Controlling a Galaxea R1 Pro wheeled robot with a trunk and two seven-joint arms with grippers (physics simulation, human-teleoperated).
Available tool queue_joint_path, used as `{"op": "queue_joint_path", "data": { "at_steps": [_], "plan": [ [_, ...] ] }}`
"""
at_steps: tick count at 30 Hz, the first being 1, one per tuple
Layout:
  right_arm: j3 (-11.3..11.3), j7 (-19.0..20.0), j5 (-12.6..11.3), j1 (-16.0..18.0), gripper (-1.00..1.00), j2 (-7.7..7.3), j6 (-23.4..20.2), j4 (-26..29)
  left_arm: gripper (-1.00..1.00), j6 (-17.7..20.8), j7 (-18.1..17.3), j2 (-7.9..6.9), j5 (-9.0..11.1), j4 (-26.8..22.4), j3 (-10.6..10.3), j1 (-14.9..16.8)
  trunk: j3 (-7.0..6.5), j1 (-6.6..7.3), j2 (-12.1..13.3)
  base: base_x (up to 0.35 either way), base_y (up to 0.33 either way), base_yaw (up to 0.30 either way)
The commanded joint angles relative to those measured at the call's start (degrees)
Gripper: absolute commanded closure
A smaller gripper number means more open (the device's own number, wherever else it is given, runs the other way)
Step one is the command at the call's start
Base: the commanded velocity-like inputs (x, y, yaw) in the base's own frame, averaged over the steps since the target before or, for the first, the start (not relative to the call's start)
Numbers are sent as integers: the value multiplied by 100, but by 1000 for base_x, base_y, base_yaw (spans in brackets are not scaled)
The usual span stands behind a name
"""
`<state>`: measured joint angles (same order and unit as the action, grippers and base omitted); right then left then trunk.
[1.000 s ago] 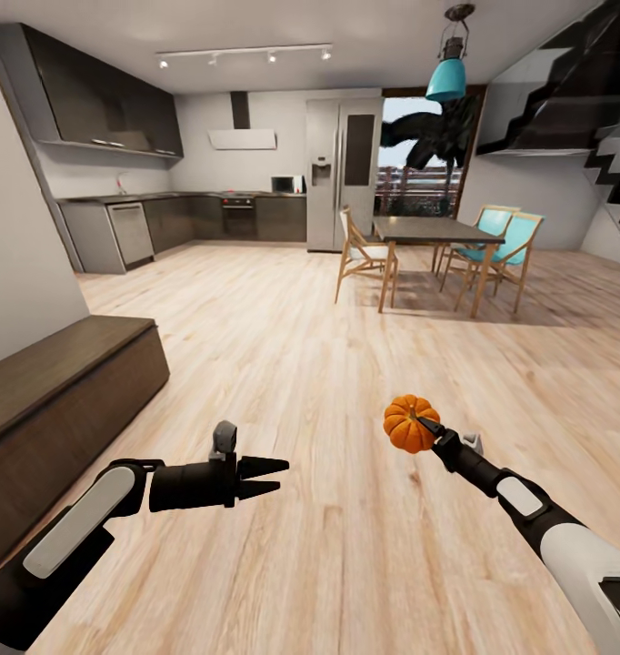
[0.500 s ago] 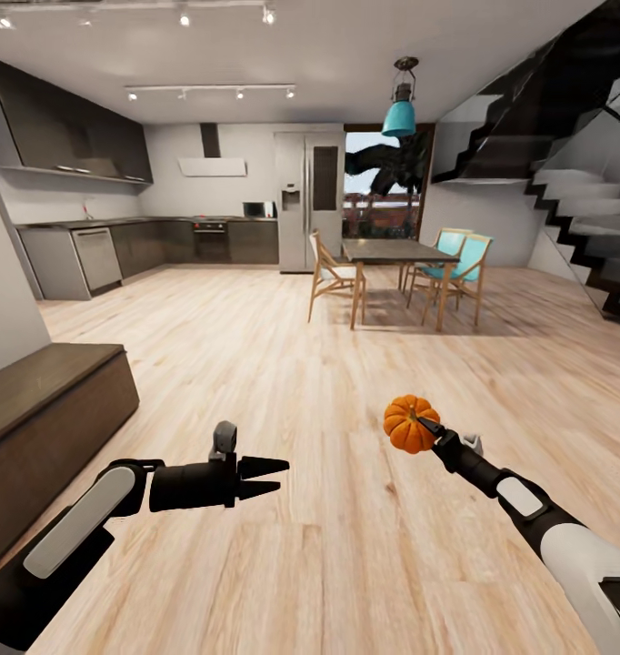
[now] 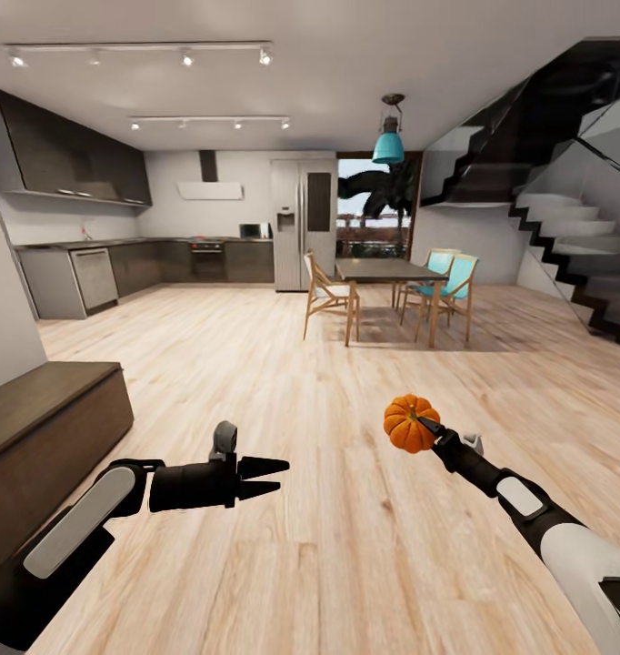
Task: Place each of the two pumpkins and all three candles from the living room inside a cabinet in the living room (use any cabinet), then make sure every cabinet is closed, and position the cauldron so it is next to a table in the living room.
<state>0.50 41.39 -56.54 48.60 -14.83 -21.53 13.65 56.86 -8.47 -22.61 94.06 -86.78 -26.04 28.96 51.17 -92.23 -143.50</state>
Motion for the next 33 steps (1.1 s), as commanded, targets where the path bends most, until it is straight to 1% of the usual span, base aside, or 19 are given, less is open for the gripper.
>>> {"op": "queue_joint_path", "data": {
  "at_steps": [1,10,21,28,33],
  "plan": [
    [3,-10,-41,2,100,-2,-44,-3,-100,0,-58,-5,-54,2,-7,5,-22,3,0,0,0,-154],
    [3,-17,-41,1,100,-2,-44,-11,-100,0,-58,-2,-54,2,-7,5,-278,27,12,-23,0,-189],
    [-4,-26,-41,1,100,-2,-44,-11,-100,0,-58,-3,-54,-5,-15,5,-594,55,26,-176,0,-196],
    [-6,-26,-41,1,100,-2,-44,-11,-100,0,-58,-6,-54,-6,-16,5,-766,206,302,-175,0,-196],
    [-10,-26,-41,1,100,-2,-44,-11,-100,0,-58,-6,-54,1,-16,5,-888,316,503,-58,0,-196]
  ]
}}
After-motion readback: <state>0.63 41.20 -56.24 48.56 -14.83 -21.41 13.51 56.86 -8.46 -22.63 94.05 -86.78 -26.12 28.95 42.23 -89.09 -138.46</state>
